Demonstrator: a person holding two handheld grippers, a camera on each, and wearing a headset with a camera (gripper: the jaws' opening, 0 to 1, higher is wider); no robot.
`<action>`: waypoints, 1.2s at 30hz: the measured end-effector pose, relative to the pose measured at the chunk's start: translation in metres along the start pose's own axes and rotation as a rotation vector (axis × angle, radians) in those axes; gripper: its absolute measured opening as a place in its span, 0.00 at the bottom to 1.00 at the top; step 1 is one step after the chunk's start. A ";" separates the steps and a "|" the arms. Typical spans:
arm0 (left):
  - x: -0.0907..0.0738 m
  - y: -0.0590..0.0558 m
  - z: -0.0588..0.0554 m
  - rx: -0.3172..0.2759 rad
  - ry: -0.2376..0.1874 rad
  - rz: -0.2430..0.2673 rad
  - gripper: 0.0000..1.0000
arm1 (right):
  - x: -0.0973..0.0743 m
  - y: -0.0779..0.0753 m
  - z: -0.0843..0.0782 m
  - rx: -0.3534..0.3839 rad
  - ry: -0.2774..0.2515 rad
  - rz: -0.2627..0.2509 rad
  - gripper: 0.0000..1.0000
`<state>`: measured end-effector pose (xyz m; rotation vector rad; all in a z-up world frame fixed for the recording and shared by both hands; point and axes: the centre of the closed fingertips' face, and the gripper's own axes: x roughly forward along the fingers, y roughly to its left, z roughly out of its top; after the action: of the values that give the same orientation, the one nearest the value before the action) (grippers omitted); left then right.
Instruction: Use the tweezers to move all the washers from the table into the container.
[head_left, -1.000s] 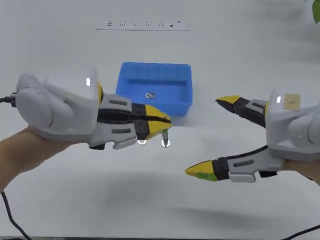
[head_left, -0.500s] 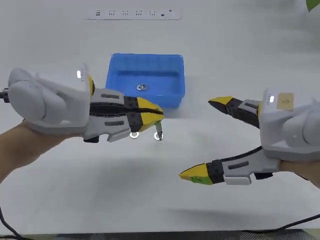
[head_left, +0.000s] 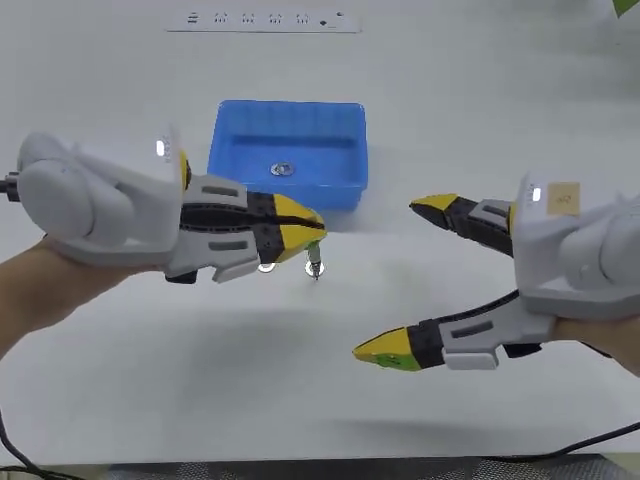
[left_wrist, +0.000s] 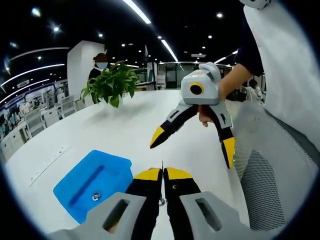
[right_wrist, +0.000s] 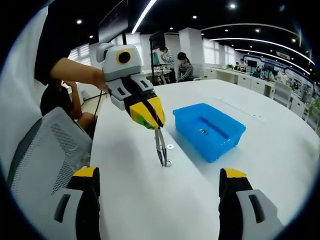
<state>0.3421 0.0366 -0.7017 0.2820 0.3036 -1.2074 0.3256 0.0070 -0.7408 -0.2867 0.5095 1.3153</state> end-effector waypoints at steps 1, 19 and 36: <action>-0.001 0.000 0.000 0.000 0.006 -0.002 0.05 | 0.001 0.001 -0.001 -0.003 0.003 0.003 1.00; -0.009 -0.006 -0.007 0.035 0.090 -0.018 0.06 | 0.046 0.012 -0.003 -0.044 0.066 0.142 0.71; -0.004 -0.003 -0.007 0.030 0.100 -0.019 0.06 | 0.078 -0.002 -0.011 -0.054 0.126 0.150 0.30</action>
<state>0.3369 0.0420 -0.7072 0.3675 0.3757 -1.2195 0.3388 0.0672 -0.7904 -0.3836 0.6122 1.4644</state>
